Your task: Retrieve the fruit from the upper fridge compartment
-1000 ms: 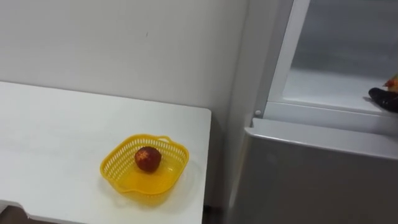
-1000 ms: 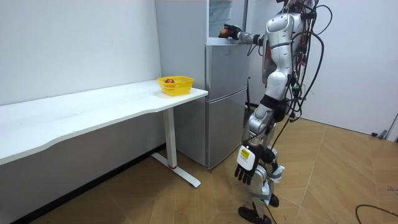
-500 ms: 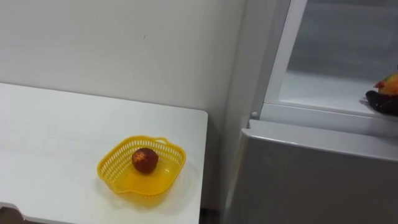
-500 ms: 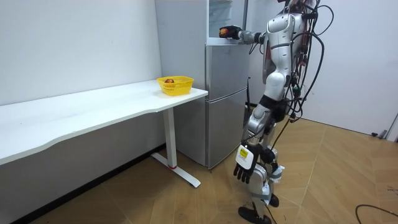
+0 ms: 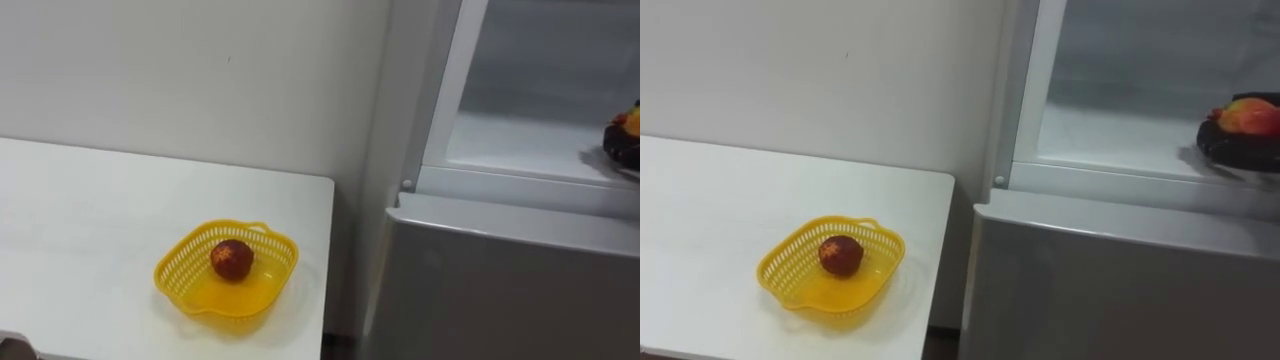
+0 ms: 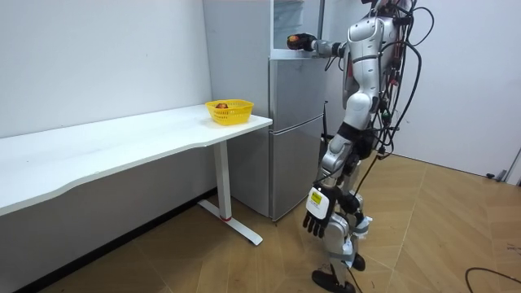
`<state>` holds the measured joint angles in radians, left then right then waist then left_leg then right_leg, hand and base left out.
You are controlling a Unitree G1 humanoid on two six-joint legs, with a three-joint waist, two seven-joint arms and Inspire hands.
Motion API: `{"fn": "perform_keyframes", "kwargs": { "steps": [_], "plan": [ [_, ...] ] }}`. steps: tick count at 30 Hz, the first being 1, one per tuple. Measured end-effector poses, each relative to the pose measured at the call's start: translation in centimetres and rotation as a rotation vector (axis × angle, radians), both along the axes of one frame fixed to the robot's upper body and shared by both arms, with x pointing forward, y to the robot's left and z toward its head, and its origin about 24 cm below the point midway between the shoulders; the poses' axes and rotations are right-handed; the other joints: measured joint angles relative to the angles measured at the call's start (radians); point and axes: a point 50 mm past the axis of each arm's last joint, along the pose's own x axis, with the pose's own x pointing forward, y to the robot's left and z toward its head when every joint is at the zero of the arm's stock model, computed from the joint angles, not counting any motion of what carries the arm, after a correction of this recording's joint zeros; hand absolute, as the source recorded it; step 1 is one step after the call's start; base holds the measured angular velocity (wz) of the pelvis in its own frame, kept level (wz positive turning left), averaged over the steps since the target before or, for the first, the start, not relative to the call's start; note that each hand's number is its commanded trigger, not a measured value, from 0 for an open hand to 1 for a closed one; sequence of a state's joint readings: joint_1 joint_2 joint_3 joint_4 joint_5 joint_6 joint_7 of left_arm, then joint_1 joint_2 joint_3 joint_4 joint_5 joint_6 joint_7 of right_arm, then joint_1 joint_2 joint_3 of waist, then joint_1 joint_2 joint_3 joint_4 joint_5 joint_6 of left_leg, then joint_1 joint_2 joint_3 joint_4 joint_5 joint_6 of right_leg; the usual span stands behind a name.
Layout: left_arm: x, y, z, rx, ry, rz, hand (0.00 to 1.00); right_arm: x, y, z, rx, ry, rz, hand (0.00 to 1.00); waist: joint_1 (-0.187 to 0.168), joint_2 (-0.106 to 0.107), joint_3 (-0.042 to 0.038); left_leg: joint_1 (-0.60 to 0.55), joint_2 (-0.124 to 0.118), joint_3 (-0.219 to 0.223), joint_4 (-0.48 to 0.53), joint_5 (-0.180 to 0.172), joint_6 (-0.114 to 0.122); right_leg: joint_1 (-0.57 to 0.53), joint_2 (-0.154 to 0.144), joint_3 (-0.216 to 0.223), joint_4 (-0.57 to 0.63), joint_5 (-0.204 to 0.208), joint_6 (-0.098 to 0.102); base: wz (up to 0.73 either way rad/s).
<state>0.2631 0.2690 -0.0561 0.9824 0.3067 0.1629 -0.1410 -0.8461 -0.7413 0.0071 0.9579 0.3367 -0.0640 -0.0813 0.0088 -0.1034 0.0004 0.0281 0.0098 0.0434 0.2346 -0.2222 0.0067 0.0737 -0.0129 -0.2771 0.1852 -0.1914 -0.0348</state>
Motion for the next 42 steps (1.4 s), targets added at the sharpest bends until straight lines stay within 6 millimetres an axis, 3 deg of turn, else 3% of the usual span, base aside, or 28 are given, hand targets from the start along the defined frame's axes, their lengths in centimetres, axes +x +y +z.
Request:
{"fn": "perform_keyframes", "kwargs": {
  "steps": [6, 13, 19, 25, 28, 33, 39, 42],
  "plan": [
    [0.0, -0.1, 0.0, -0.003, 0.001, -0.005, 0.00, 0.0, 0.0, 0.0, 0.001, 0.000, 0.000, 1.00, 0.000, -0.003, 0.0001, 0.001, 0.000, -0.001, 0.000, 0.000, -0.001, 0.002, 0.000, 0.000, 0.000, 0.000, 0.000, 0.00],
    [0.1, 0.3, 0.1, 0.012, -0.004, -0.011, 0.00, 0.0, 0.1, 0.1, 0.009, -0.009, -0.001, 1.00, 0.003, -0.022, 0.0084, 0.000, 0.003, 0.003, 0.000, 0.002, -0.003, -0.002, 0.000, 0.003, 0.001, 0.000, -0.001, -0.01],
    [0.8, 0.4, 0.2, 0.014, -0.029, -0.024, 0.00, 0.3, 0.8, 0.6, 0.000, -0.040, -0.006, 1.00, 0.019, -0.020, 0.0100, -0.002, 0.006, 0.012, -0.001, 0.002, -0.003, -0.008, 0.010, 0.025, 0.000, 0.003, -0.004, -0.07],
    [1.0, 0.2, 0.2, 0.007, -0.051, -0.036, 0.00, 0.1, 4.4, 0.9, -0.065, -0.120, 0.110, 1.00, 0.019, -0.012, 0.0046, 0.001, 0.013, 0.023, 0.000, 0.003, -0.006, -0.009, 0.013, 0.027, 0.001, 0.004, -0.007, -0.03],
    [1.0, 0.2, 0.2, 0.012, -0.056, -0.037, 0.00, -0.7, 7.3, 1.2, -0.151, -0.169, 0.215, 1.00, 0.021, -0.009, 0.0024, 0.000, 0.014, 0.020, 0.000, 0.003, -0.007, -0.011, 0.013, 0.028, 0.001, 0.004, -0.007, 0.00],
    [1.2, 0.1, 0.2, 0.002, -0.084, -0.050, 0.00, -1.7, 11.2, 4.0, -0.216, -0.328, 0.331, 1.00, 0.021, 0.001, -0.0025, -0.001, 0.012, 0.006, 0.001, 0.003, -0.007, -0.007, 0.012, 0.024, 0.000, 0.004, -0.007, 0.05],
    [0.8, 0.2, 0.2, 0.013, -0.090, -0.025, 0.00, -4.2, 14.4, 6.1, -0.317, -0.489, 0.420, 1.00, 0.024, 0.006, -0.0016, 0.004, 0.012, 0.008, 0.003, 0.003, -0.007, 0.001, 0.005, 0.014, 0.000, 0.004, -0.007, 0.02],
    [0.7, 0.1, 0.1, 0.012, -0.094, -0.018, 0.00, -5.0, 15.3, 6.8, -0.367, -0.554, 0.440, 1.00, 0.026, 0.016, 0.0043, 0.020, 0.011, 0.009, 0.002, 0.003, -0.006, 0.017, 0.002, 0.014, 0.001, 0.004, -0.007, 0.00]
  ]
}}
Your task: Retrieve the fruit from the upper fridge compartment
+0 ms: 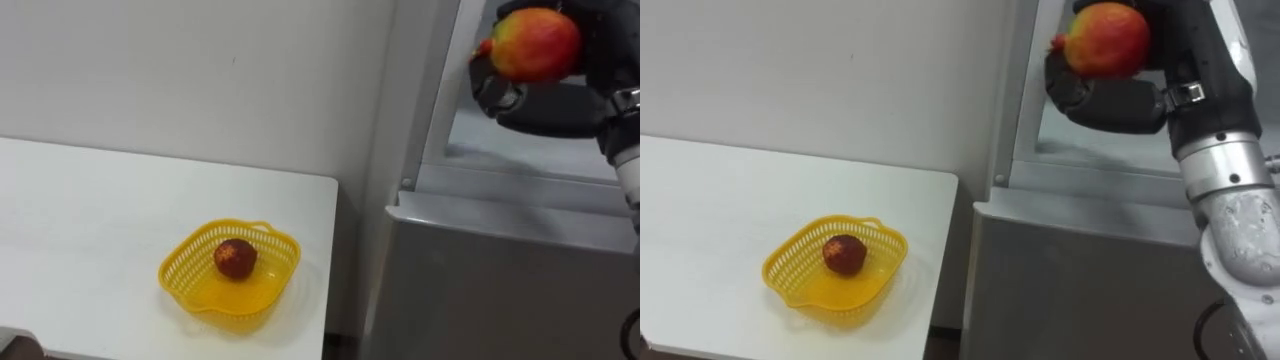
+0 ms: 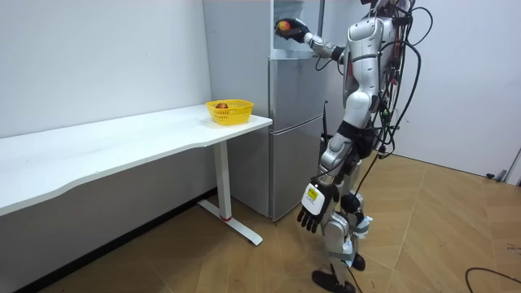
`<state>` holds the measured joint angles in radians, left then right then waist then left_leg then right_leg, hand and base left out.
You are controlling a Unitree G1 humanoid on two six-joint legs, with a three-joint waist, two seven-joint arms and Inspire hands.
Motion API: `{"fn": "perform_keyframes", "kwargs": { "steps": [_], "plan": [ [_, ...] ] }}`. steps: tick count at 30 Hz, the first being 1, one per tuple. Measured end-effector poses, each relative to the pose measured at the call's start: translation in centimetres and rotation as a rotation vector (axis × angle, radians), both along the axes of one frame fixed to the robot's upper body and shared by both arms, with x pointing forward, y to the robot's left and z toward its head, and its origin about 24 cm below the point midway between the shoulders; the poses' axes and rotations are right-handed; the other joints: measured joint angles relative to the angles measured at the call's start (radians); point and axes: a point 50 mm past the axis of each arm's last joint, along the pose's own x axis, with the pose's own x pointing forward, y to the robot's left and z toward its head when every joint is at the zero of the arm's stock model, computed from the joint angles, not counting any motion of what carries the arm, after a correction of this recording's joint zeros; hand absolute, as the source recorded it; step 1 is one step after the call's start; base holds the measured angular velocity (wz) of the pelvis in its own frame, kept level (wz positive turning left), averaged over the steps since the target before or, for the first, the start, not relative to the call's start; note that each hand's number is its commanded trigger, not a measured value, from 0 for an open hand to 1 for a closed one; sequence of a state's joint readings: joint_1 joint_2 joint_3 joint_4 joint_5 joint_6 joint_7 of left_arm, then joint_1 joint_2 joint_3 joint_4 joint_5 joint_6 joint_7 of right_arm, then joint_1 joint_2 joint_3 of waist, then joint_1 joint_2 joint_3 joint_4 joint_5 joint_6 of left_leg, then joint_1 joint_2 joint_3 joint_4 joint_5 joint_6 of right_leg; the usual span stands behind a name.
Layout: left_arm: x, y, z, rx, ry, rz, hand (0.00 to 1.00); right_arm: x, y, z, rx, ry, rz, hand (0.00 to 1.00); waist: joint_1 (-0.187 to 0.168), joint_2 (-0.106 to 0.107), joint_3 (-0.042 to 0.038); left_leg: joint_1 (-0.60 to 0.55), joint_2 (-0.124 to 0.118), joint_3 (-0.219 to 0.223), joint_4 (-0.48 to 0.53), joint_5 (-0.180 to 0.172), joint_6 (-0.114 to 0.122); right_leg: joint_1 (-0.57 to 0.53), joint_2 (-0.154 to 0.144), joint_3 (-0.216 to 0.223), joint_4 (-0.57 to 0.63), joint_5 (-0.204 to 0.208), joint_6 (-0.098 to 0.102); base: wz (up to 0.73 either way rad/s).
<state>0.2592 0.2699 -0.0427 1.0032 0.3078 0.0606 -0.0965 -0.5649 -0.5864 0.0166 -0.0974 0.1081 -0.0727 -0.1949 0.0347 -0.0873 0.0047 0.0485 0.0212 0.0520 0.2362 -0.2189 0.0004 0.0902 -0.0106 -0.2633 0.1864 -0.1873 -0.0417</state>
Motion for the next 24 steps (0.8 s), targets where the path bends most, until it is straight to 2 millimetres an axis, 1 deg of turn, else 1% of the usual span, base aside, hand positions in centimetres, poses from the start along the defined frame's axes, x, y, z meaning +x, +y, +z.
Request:
{"fn": "perform_keyframes", "kwargs": {
  "steps": [1, 3, 4, 5, 7, 9, 11, 13, 16, 18, 20, 22, 24],
  "plan": [
    [0.0, -0.1, 0.0, -0.002, -0.001, 0.002, 0.00, -0.1, 0.1, 0.1, -0.001, -0.008, 0.004, 1.00, 0.000, 0.002, 0.0003, 0.004, 0.000, 0.000, 0.000, 0.000, 0.000, 0.004, 0.000, 0.001, 0.001, 0.000, 0.000, 0.00],
    [-0.1, -0.4, -0.2, -0.012, -0.003, 0.011, 0.00, -0.9, 1.0, 0.8, -0.008, -0.052, 0.039, 1.00, -0.002, 0.007, 0.0039, 0.010, 0.000, 0.001, -0.015, -0.001, 0.000, 0.009, 0.001, 0.013, 0.001, 0.000, 0.000, -0.02],
    [0.0, -0.5, -0.2, -0.014, -0.004, 0.014, 0.00, -1.3, 1.3, 1.0, -0.012, -0.071, 0.054, 1.00, -0.002, 0.009, 0.0034, 0.009, 0.000, 0.002, -0.016, -0.001, 0.000, 0.008, 0.002, 0.015, 0.000, 0.000, 0.000, -0.08],
    [-0.2, -0.6, -0.2, -0.018, 0.001, 0.017, 0.00, -2.1, 2.0, 1.5, -0.037, -0.112, 0.074, 1.00, -0.002, 0.009, 0.0025, 0.009, -0.003, 0.003, -0.015, -0.001, 0.000, 0.007, 0.003, 0.017, -0.002, 0.000, 0.000, -0.04],
    [-0.6, -0.7, -0.3, -0.024, 0.010, 0.021, 0.00, -3.5, 2.9, 2.3, -0.068, -0.180, 0.118, 1.00, -0.006, 0.008, -0.0013, 0.014, -0.003, 0.004, -0.013, 0.000, -0.001, 0.010, 0.005, 0.017, -0.003, -0.001, 0.000, 0.00],
    [-0.6, -0.7, -0.3, -0.027, 0.006, 0.025, 0.00, -4.1, 3.4, 2.7, -0.080, -0.214, 0.145, 1.00, -0.003, 0.005, -0.0041, 0.019, -0.003, 0.003, -0.013, 0.000, -0.001, 0.015, 0.005, 0.018, -0.003, -0.001, 0.000, 0.00],
    [-0.7, -0.8, -0.3, -0.032, 0.002, 0.026, 0.00, -4.5, 3.8, 2.9, -0.104, -0.234, 0.160, 1.00, 0.000, 0.004, -0.0048, 0.028, -0.003, 0.003, -0.013, 0.000, -0.001, 0.020, 0.005, 0.017, -0.002, -0.001, 0.000, 0.00],
    [-0.5, -0.9, -0.3, -0.036, -0.004, 0.024, 0.00, -4.8, 4.1, 2.8, -0.141, -0.241, 0.168, 1.00, 0.000, 0.003, -0.0036, 0.034, -0.003, 0.003, -0.014, 0.000, -0.001, 0.027, 0.004, 0.016, -0.002, -0.001, 0.000, 0.00],
    [-0.4, -1.0, -0.3, -0.041, -0.013, 0.016, 0.00, -5.0, 5.0, 2.5, -0.232, -0.247, 0.166, 1.00, 0.002, -0.002, 0.0008, 0.035, -0.002, 0.003, -0.015, 0.000, -0.001, 0.028, 0.003, 0.016, -0.001, -0.001, 0.000, 0.00],
    [-0.2, -1.0, -0.3, -0.042, -0.016, 0.012, 0.00, -5.2, 5.9, 2.2, -0.300, -0.252, 0.169, 1.00, 0.002, -0.005, 0.0021, 0.032, -0.003, 0.002, -0.017, 0.000, -0.001, 0.026, 0.003, 0.016, 0.001, -0.001, 0.000, 0.00],
    [-0.1, -0.9, -0.3, -0.045, -0.017, 0.013, 0.00, -5.8, 6.6, 2.2, -0.360, -0.286, 0.160, 1.00, 0.008, -0.010, 0.0001, 0.029, -0.003, 0.001, -0.017, 0.000, -0.001, 0.021, 0.003, 0.016, 0.001, -0.002, 0.000, 0.00],
    [0.0, -0.7, -0.3, -0.053, -0.009, 0.014, 0.00, -6.4, 7.5, 2.1, -0.399, -0.321, 0.176, 1.00, 0.022, -0.012, -0.0009, 0.032, -0.003, 0.002, -0.015, 0.000, -0.001, 0.020, 0.004, 0.016, 0.002, -0.002, -0.001, 0.00],
    [0.7, -0.4, -0.2, -0.057, -0.021, 0.008, 0.00, -6.9, 8.5, 1.8, -0.436, -0.340, 0.216, 1.00, 0.042, -0.022, -0.0020, 0.030, -0.002, 0.000, -0.014, 0.000, -0.001, 0.020, 0.004, 0.014, 0.002, -0.002, -0.001, 0.00]
  ]
}}
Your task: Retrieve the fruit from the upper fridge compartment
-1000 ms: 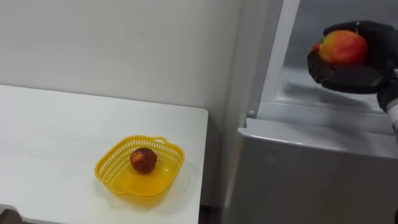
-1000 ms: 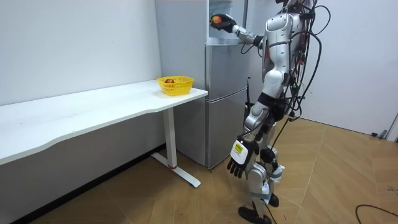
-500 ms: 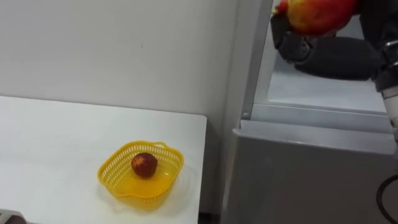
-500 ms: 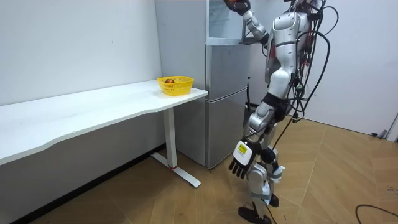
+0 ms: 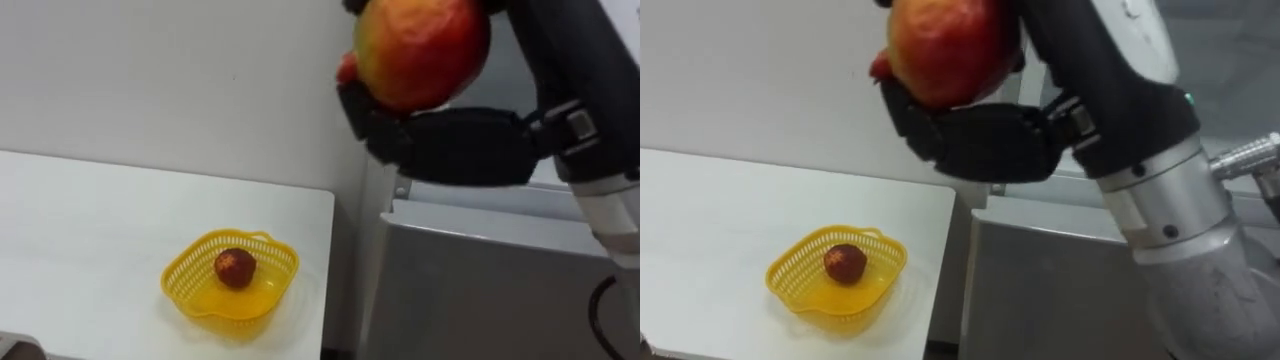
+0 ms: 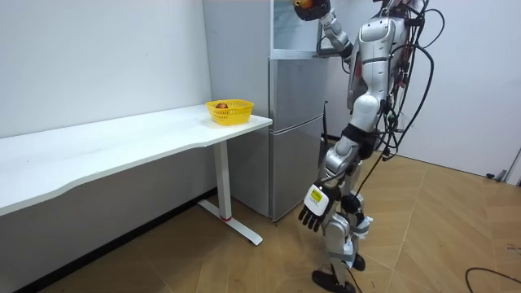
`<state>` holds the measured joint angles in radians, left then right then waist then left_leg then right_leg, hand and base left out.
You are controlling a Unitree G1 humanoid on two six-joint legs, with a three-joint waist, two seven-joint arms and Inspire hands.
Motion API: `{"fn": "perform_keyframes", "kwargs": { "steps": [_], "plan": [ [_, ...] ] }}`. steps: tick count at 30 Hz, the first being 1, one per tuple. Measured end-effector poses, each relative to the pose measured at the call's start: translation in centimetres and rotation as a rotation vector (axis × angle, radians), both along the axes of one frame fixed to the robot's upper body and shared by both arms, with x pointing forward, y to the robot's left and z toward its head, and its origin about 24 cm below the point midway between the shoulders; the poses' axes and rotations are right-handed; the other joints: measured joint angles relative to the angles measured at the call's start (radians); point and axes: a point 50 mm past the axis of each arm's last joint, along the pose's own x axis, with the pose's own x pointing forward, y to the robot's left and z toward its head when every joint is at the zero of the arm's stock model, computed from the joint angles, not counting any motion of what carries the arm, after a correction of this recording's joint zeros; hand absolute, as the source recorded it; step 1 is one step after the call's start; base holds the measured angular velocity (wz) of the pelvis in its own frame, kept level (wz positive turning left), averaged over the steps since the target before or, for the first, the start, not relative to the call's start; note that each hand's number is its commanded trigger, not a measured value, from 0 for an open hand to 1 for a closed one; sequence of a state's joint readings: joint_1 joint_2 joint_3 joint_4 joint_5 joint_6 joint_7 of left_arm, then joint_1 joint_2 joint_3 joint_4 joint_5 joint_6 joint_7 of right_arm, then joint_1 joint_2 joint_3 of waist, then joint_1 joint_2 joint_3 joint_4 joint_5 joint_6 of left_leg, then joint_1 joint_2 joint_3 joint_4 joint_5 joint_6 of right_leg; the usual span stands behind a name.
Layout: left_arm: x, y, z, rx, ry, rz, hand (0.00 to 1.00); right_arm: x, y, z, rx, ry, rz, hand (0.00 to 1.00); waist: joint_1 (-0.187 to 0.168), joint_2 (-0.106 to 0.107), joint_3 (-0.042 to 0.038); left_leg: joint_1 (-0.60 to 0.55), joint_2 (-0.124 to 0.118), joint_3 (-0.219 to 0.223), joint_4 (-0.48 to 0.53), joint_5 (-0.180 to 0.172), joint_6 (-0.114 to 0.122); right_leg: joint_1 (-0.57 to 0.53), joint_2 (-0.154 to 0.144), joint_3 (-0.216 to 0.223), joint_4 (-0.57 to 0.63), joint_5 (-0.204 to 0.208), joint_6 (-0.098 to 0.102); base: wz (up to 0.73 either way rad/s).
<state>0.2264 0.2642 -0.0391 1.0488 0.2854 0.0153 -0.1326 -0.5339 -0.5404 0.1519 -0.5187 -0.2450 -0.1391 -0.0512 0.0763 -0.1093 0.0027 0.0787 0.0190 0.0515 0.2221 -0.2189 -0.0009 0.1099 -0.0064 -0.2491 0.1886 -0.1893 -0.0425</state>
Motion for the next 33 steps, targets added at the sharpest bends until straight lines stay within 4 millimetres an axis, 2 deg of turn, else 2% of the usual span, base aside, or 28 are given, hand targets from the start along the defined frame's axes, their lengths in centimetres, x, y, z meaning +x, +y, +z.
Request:
{"fn": "perform_keyframes", "kwargs": {
  "steps": [7, 10, 12, 13, 17, 19, 21, 23, 24, 26, 28, 30, 33],
  "plan": [
    [0.7, 0.7, 0.3, 0.006, -0.006, -0.010, 0.00, 0.0, 1.9, -1.3, -0.121, 0.053, 0.052, 1.00, 0.067, -0.036, 0.0038, -0.015, -0.003, -0.008, -0.002, 0.000, 0.000, -0.007, 0.004, -0.007, -0.001, 0.000, 0.000, 0.04],
    [0.5, 0.9, 0.2, 0.009, 0.014, -0.004, 0.00, 0.1, 2.7, -2.2, -0.174, 0.103, 0.088, 1.00, 0.093, -0.051, 0.0094, -0.014, -0.002, -0.010, 0.000, 0.000, 0.000, -0.005, 0.005, -0.007, -0.001, 0.000, 0.000, 0.02],
    [0.7, 0.9, 0.1, 0.004, 0.018, -0.004, 0.00, 0.3, 3.3, -2.7, -0.187, 0.127, 0.107, 1.00, 0.101, -0.063, 0.0155, -0.027, -0.003, -0.029, 0.002, 0.000, 0.000, -0.007, 0.003, -0.030, -0.002, 0.001, 0.000, 0.22],
    [0.7, 0.9, 0.1, 0.001, 0.020, -0.004, 0.00, 0.4, 3.3, -2.9, -0.193, 0.131, 0.105, 1.00, 0.103, -0.065, 0.0153, -0.033, -0.004, -0.033, 0.002, -0.001, 0.000, -0.009, 0.002, -0.033, -0.002, 0.001, 0.000, 0.22],
    [1.1, 1.0, 0.1, -0.015, 0.024, -0.007, 0.00, 1.6, 3.5, -4.2, -0.235, 0.179, 0.056, 1.00, 0.131, -0.082, 0.0132, -0.059, -0.009, -0.057, 0.010, 0.000, 0.000, -0.023, -0.005, -0.055, -0.002, 0.000, 0.001, 0.15],
    [1.3, 1.0, 0.2, -0.015, 0.021, -0.008, 0.00, 2.6, 3.6, -5.3, -0.260, 0.232, 0.034, 1.00, 0.156, -0.088, 0.0183, -0.061, -0.009, -0.055, 0.012, 0.000, 0.000, -0.024, -0.005, -0.055, -0.002, 0.000, 0.001, 0.05],
    [2.0, 1.1, 0.3, -0.008, 0.005, -0.012, 0.00, 4.0, 3.7, -7.4, -0.293, 0.333, 0.005, 1.00, 0.179, -0.101, 0.0213, -0.071, -0.010, -0.058, 0.016, 0.000, 0.000, -0.028, -0.001, -0.059, -0.003, 0.000, 0.001, 0.03],
    [2.3, 1.3, 0.4, -0.002, -0.001, -0.017, 0.00, 5.0, 3.7, -9.0, -0.315, 0.407, -0.015, 1.00, 0.190, -0.106, 0.0212, -0.077, -0.013, -0.065, 0.019, -0.001, 0.000, -0.030, -0.003, -0.066, -0.003, 0.000, 0.001, 0.12],
    [2.5, 1.4, 0.4, 0.001, -0.004, -0.021, 0.00, 5.5, 3.5, -9.7, -0.319, 0.441, -0.030, 1.00, 0.200, -0.110, 0.0184, -0.089, -0.014, -0.071, 0.024, -0.001, 0.001, -0.039, -0.005, -0.072, -0.002, 0.000, 0.001, 0.10],
    [2.5, 1.5, 0.5, 0.006, -0.005, -0.021, 0.00, 6.3, 3.2, -10.4, -0.314, 0.475, -0.062, 1.00, 0.205, -0.114, 0.0187, -0.105, -0.016, -0.081, 0.042, -0.001, 0.002, -0.046, -0.010, -0.087, -0.003, 0.001, 0.001, 0.17],
    [2.8, 1.6, 0.5, 0.011, -0.012, -0.025, 0.00, 7.4, 2.4, -11.8, -0.330, 0.534, -0.121, 1.00, 0.211, -0.119, 0.0180, -0.107, -0.017, -0.084, 0.050, -0.002, 0.003, -0.045, -0.012, -0.089, -0.001, 0.001, 0.001, 0.18],
    [2.9, 1.9, 0.7, 0.028, -0.017, -0.025, 0.00, 8.5, 1.2, -13.4, -0.346, 0.609, -0.200, 1.00, 0.229, -0.132, 0.0214, -0.121, -0.016, -0.093, 0.054, -0.002, 0.002, -0.049, -0.011, -0.105, -0.001, 0.000, 0.001, 0.11],
    [3.0, 2.3, 0.8, 0.041, -0.014, -0.032, 0.00, 9.3, 0.4, -14.8, -0.359, 0.671, -0.253, 1.00, 0.234, -0.146, 0.0197, -0.139, -0.016, -0.099, 0.053, -0.002, 0.002, -0.061, -0.011, -0.114, 0.000, 0.000, 0.001, 0.09]
  ]
}}
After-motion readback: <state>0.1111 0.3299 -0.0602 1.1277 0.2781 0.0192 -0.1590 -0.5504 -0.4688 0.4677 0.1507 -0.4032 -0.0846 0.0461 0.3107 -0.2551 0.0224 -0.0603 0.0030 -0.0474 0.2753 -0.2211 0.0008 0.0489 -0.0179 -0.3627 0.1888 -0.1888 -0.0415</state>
